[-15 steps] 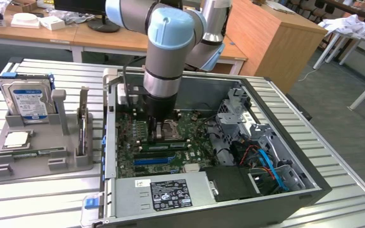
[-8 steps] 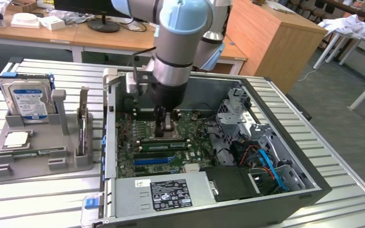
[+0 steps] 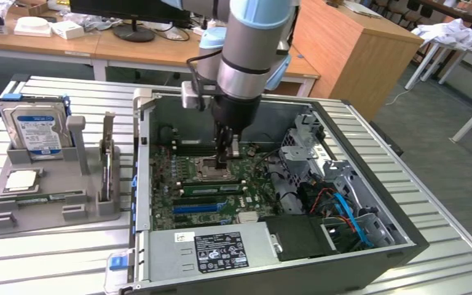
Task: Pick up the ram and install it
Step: 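Press down the ram until it locks into place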
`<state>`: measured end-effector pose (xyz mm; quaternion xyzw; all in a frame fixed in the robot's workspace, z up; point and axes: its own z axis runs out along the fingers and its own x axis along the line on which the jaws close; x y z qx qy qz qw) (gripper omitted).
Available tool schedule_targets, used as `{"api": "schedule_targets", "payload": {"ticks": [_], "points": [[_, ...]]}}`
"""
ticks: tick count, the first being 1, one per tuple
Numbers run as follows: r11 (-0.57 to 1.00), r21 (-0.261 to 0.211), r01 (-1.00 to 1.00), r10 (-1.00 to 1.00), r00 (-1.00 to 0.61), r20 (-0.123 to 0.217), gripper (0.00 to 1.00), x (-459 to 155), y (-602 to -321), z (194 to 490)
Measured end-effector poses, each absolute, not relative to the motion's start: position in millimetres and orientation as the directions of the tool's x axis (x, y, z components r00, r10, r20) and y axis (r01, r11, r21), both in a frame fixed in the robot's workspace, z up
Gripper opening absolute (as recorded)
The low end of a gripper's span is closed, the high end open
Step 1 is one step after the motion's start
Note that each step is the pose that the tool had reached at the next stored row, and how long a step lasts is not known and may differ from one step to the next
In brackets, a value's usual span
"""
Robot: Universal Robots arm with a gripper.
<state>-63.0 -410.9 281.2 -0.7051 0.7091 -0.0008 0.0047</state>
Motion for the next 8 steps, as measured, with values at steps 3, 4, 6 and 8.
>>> {"api": "schedule_targets", "payload": {"ticks": [3, 4, 6, 8], "points": [[0.006, -0.008, -1.000, -1.000, -0.006, -0.009, 0.10, -60.5, -411.2, 282.0], [0.006, -0.008, -1.000, -1.000, -0.006, -0.009, 0.10, -60.5, -411.1, 282.0], [0.006, -0.007, -1.000, -1.000, -0.006, -0.009, 0.10, -60.5, -411.2, 282.1], [0.006, -0.007, -1.000, -1.000, -0.006, -0.009, 0.10, -60.5, -411.2, 282.1]]}}
